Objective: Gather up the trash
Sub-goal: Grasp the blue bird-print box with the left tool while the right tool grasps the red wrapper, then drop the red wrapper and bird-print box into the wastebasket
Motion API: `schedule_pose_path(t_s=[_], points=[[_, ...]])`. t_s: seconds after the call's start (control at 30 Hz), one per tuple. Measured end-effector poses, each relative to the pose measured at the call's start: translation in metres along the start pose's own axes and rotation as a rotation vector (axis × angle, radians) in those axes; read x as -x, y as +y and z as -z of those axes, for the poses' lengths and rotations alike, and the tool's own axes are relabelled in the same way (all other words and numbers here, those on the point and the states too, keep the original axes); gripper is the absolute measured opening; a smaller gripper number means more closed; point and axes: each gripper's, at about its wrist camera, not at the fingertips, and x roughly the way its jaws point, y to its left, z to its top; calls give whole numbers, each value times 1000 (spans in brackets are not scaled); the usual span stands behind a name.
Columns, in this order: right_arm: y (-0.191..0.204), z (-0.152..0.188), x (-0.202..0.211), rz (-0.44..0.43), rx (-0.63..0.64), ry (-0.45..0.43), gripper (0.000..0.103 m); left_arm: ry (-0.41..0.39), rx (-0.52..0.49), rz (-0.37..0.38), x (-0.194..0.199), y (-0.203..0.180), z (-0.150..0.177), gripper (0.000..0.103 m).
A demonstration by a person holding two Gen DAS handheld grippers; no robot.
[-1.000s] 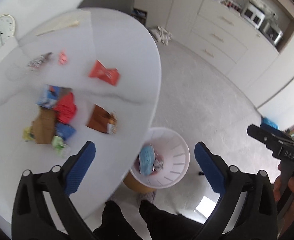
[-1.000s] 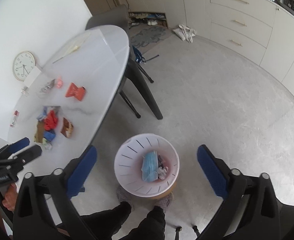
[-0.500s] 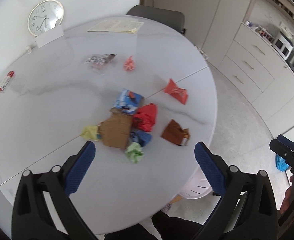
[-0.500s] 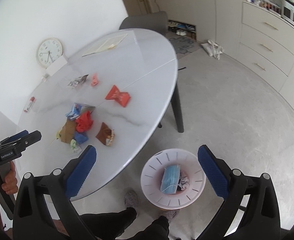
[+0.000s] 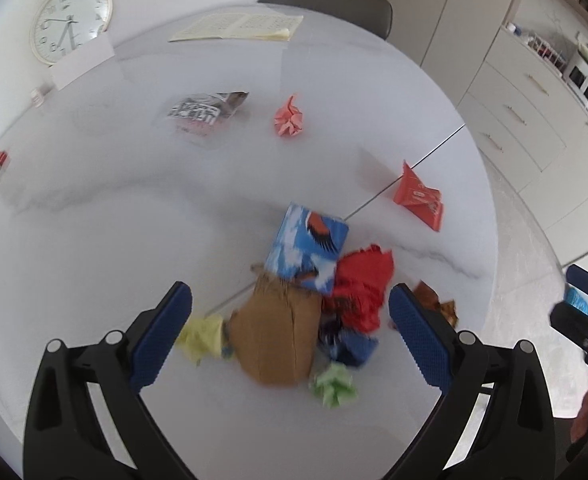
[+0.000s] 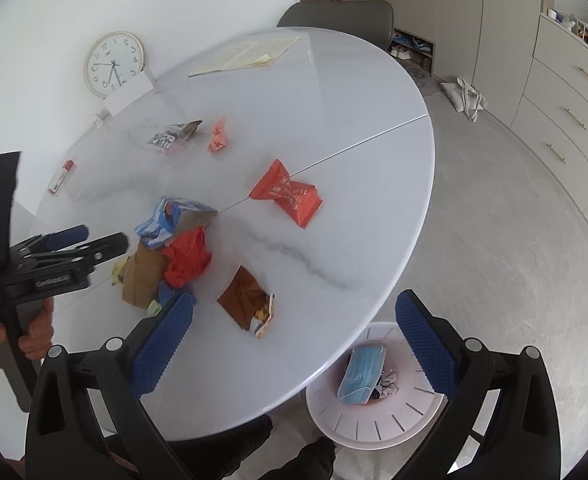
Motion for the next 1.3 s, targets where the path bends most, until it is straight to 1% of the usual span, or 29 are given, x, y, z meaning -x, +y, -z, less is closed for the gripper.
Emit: schedule_pose_path(t_s=[0.17,0.23,0.3,0.33,0.37,0.43,0.53,0.6,0.7,0.77,0.83,0.87,0.93,1.0,1.03,1.1,1.17,1.3], points=[[-7,-12,-13,6,-66,10,101,109,-31,63,-50,-3,-33,86],[-11,-17,-19,11,-82,17,101,155,-49,71,-66,-5,-39,78],[-13,-21,-25,12,-92,26,101,199,-75,83,-79,-7,-42,65],[-15,-23,-29,10,-95,30,101,211,-84,82,-82,-8,-43,60],[-16,-26,-33,6,-95,35,101,219,-92,91,-86,-9,-44,52],[-17,-32,-44,-4,-84,50,101,228,-93,98,-89,-8,-45,51],[-14,-44,-60,-24,-31,69,101,212,-86,111,-86,-6,-49,51],[-6,-57,-75,-49,47,78,101,193,-79,119,-81,-4,-52,51],[7,-75,-101,-52,180,101,101,164,-51,141,-71,2,-56,51],[18,-84,-122,-46,278,125,100,141,-24,141,-65,9,-61,51],[25,-90,-138,-37,354,145,95,120,10,140,-59,19,-65,51],[29,-92,-148,-30,389,160,91,108,31,140,-55,24,-67,51],[31,-93,-160,-27,420,180,86,85,48,127,-48,31,-71,51],[32,-93,-169,-17,450,204,72,58,62,114,-36,40,-69,51],[32,-92,-171,-11,463,209,69,47,68,108,-31,41,-68,51],[32,-93,-172,-14,462,212,49,22,84,92,-21,43,-66,51],[28,-93,-171,-26,443,212,39,2,96,82,-11,43,-64,51],[18,-94,-165,-51,381,203,38,-14,108,73,7,46,-57,51]])
